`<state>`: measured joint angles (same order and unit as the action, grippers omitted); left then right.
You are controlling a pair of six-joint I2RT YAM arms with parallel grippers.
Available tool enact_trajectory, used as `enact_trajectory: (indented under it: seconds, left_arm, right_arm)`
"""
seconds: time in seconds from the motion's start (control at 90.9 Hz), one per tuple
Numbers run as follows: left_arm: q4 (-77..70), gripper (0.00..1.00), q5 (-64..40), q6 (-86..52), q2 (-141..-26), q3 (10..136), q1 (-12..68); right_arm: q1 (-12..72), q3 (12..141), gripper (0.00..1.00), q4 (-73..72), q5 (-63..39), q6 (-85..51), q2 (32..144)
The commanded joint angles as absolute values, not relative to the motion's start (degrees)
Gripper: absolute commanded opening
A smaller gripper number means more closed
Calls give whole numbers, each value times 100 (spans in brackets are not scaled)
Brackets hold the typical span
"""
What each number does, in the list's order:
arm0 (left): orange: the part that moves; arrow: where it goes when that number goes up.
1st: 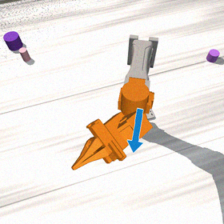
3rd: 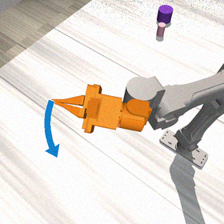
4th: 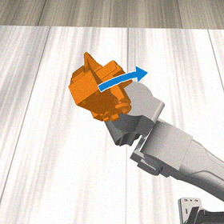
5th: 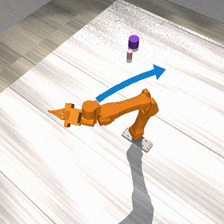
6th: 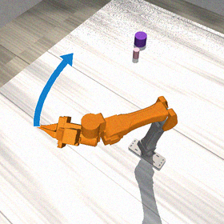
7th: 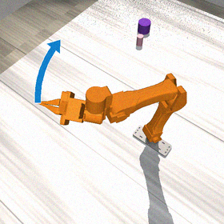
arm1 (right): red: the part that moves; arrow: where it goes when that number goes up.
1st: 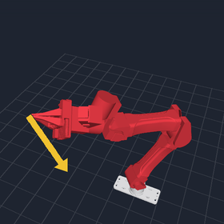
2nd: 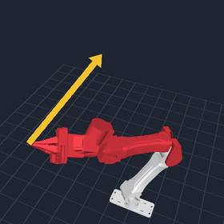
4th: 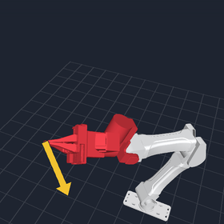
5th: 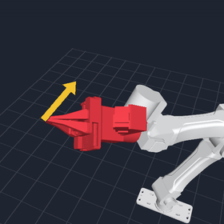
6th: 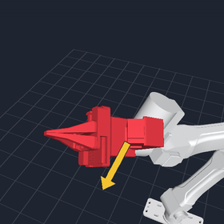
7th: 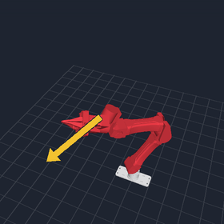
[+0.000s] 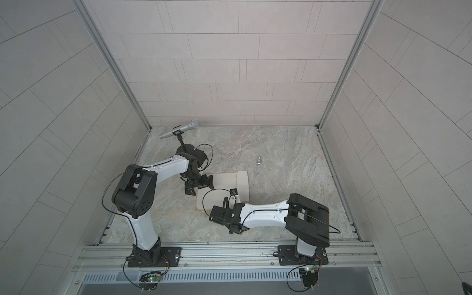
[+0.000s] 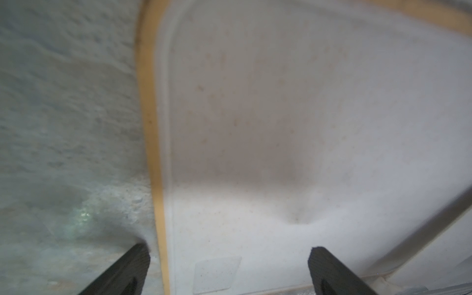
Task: Align the knife with the edge of the cutting board
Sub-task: Adjust the knife at the edge of the cutting board.
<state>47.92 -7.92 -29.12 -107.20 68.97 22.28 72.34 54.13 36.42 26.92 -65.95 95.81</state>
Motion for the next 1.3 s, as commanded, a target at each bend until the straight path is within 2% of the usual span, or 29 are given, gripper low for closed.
enact_trajectory:
  seconds: [0.0, 1.024, 1.288]
  left_arm:
    - [4895, 100, -797, -2918, -10895, 6930, 2268]
    - [4904, 100, -796, -2925, -10898, 6957, 2268]
    - [4900, 100, -792, -2918, -10898, 6968, 2268]
  right_arm:
    - [7207, 5463, 0, 3541, 2779, -6468, 9604]
    - [7250, 5623, 0, 3388, 2574, -6554, 10084]
    - [7262, 5634, 12, 3455, 2596, -6585, 10005]
